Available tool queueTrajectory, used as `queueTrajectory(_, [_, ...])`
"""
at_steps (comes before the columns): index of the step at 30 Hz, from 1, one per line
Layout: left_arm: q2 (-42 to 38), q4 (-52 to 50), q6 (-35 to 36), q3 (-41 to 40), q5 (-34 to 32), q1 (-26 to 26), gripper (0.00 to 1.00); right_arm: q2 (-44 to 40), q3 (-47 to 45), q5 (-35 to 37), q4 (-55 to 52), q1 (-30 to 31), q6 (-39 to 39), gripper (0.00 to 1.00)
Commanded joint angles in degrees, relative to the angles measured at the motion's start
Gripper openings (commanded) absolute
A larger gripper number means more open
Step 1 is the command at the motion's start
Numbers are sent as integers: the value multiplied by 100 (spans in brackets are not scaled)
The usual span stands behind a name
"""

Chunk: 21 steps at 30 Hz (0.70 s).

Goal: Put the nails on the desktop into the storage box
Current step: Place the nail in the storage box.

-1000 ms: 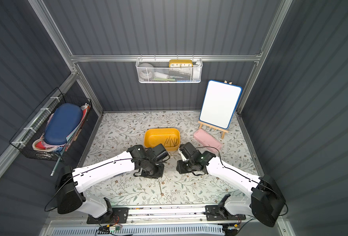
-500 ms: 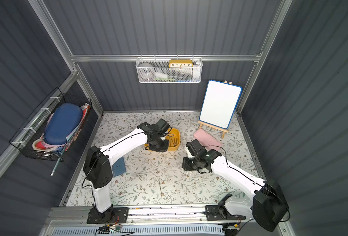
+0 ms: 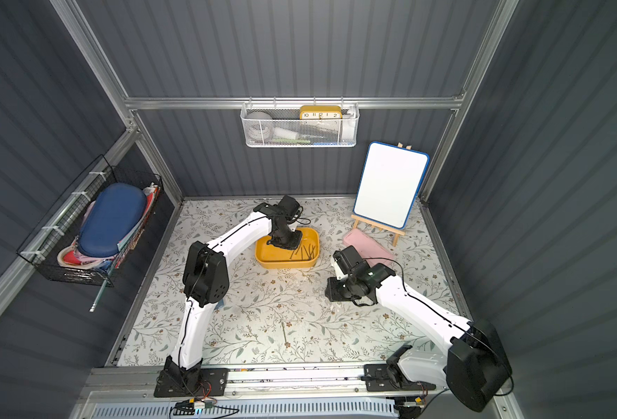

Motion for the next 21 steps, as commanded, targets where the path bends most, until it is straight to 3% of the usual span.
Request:
queueTrajectory(1, [-35,128,192,-295,239,-4,0,-12,-63,-54,-119,-37,-95,35])
queueTrajectory(18, [341,415,383,-443,106,128,0,-23,-164,-124,-44,-53,14,35])
queueTrajectory(21, [369,423,420,-354,86,130,7,-20,-179,-159,-28,-47,27,35])
